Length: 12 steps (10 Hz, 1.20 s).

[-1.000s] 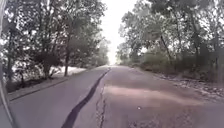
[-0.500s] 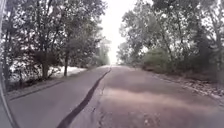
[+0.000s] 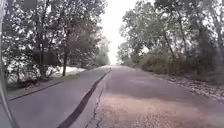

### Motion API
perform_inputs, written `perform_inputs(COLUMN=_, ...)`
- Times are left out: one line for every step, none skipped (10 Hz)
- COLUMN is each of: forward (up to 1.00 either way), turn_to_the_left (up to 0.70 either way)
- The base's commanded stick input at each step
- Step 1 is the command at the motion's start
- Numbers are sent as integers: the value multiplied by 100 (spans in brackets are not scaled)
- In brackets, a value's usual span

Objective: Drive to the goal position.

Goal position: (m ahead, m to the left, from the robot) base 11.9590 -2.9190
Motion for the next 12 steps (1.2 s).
perform_inputs(forward=70, turn_to_the_left=0)
perform_inputs(forward=70, turn_to_the_left=0)
perform_inputs(forward=70, turn_to_the_left=0)
perform_inputs(forward=70, turn_to_the_left=0)
perform_inputs(forward=70, turn_to_the_left=0)
perform_inputs(forward=70, turn_to_the_left=0)
perform_inputs(forward=70, turn_to_the_left=0)
perform_inputs(forward=70, turn_to_the_left=0)
perform_inputs(forward=70, turn_to_the_left=0)
perform_inputs(forward=70, turn_to_the_left=0)
perform_inputs(forward=70, turn_to_the_left=0)
perform_inputs(forward=70, turn_to_the_left=-2)
